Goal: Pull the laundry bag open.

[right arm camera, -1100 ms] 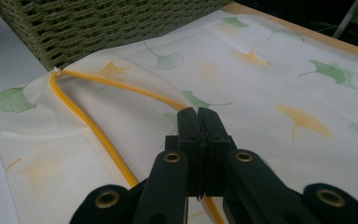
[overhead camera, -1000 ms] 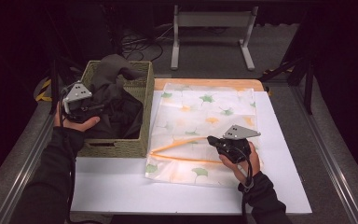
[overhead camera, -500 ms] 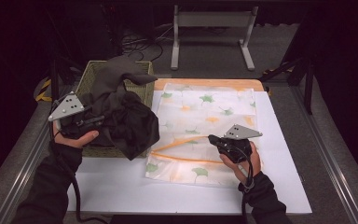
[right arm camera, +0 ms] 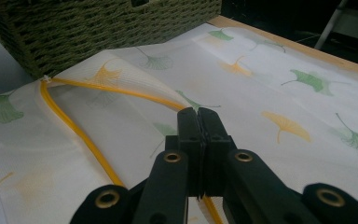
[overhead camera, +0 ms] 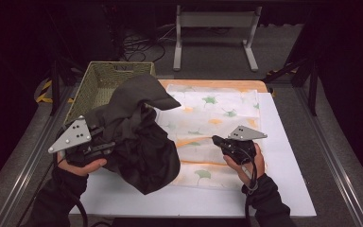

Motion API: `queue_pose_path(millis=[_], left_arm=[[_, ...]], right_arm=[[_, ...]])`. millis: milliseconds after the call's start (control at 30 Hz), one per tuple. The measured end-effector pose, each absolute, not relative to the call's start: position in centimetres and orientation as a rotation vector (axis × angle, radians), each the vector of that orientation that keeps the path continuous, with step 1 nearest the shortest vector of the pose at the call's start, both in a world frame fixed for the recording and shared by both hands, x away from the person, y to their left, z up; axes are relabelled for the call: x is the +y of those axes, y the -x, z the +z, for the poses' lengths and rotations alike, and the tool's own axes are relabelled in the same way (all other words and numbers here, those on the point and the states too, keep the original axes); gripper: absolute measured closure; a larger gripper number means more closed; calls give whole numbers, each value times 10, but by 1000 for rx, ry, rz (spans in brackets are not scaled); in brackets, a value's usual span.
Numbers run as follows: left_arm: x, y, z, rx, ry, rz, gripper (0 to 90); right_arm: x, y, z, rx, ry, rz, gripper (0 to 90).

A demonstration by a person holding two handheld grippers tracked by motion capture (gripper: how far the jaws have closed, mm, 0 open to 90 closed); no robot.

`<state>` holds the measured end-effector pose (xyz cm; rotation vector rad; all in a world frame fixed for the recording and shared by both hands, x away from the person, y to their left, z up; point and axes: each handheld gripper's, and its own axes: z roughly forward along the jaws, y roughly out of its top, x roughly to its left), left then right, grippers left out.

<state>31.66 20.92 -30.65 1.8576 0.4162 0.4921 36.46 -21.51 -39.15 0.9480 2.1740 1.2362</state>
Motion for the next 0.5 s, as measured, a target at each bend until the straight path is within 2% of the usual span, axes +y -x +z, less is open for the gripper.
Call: queue_pose_path(millis=[233, 500], left_arm=[[175, -293, -321, 312, -1959, 410, 634], [136, -282, -331, 223, -2038, 285, 635]], right_arm=[[-215, -365, -391, 2170, -948, 1243, 895], [-216, -365, -390, 2159, -956, 1249, 894]])
